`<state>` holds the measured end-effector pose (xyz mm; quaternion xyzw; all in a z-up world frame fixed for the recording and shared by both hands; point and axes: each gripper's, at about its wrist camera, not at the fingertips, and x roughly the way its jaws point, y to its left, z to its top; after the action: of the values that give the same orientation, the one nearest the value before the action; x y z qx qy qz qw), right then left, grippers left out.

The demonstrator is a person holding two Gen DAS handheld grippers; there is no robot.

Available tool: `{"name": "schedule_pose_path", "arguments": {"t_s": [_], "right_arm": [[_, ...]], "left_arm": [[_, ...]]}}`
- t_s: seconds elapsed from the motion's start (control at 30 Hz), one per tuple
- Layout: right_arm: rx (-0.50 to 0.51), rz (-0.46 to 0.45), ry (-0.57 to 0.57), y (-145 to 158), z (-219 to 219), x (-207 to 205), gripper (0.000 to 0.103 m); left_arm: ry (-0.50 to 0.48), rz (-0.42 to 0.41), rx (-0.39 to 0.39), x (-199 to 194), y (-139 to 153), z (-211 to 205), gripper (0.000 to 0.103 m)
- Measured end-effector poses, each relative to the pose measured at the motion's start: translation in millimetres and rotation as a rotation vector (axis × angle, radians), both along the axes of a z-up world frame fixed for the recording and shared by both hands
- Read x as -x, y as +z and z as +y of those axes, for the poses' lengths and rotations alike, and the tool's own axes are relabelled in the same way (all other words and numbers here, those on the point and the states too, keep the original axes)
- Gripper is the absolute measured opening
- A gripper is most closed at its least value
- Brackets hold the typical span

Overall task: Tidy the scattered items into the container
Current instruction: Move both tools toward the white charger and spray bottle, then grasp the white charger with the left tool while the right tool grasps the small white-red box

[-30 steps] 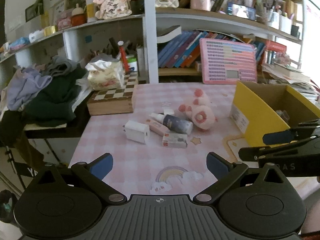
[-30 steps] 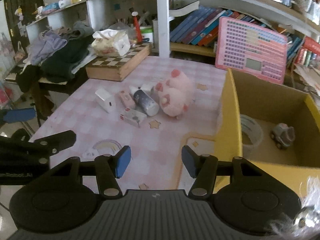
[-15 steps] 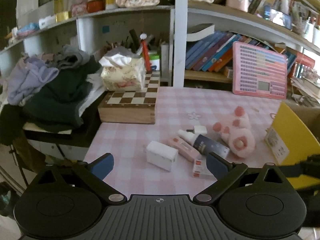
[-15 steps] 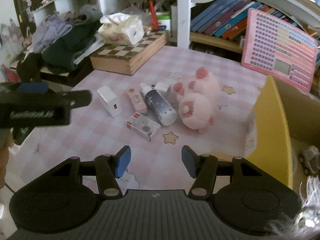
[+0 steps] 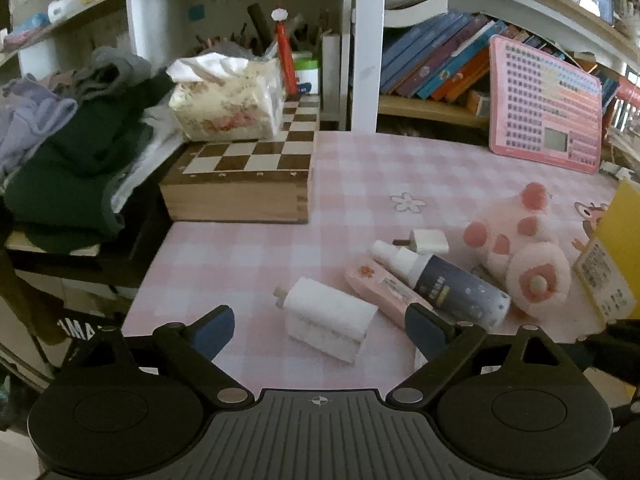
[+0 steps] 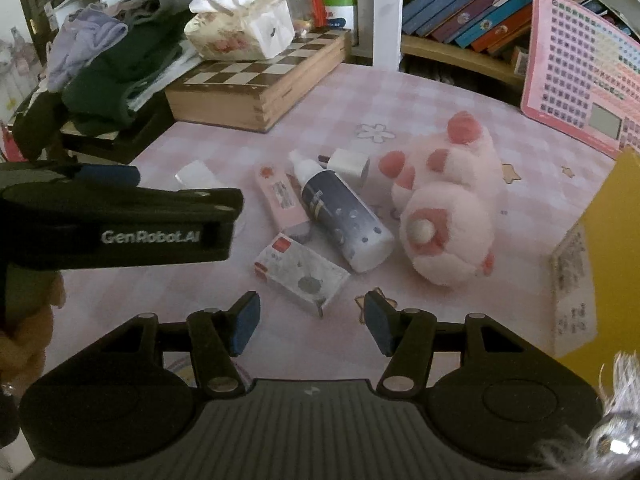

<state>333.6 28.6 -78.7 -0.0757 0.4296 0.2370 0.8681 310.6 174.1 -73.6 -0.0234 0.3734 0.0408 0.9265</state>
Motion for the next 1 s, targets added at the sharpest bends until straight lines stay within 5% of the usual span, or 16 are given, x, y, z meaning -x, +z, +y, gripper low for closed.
{"name": "schedule_pose_path", "arguments": {"t_s": [0.17, 0.33, 0.63, 1.0], "right_arm": [[-0.003, 0.010, -0.008, -10.1, 6.7, -11.7, 0.057], [-0.010, -0.011, -0.008, -12.9, 10.5, -17.4, 0.062], [0.011, -0.044, 0.017, -15.3, 19.6, -17.2, 0.065], [0.011, -0.035, 0.071, -12.4, 17.2, -12.6, 0.056]], "left_arm": [[0.010, 0.019, 0.018, -16.3, -8.8, 4.1, 0.086], [0.012, 0.043, 0.047, -25.3, -17.4, 8.5, 0.067], [0.029, 0.048, 0.062, -22.7, -17.1, 11.1, 0.066], [0.027, 0.037, 0.088, -5.8, -1.2, 13.1, 0.066]]}}
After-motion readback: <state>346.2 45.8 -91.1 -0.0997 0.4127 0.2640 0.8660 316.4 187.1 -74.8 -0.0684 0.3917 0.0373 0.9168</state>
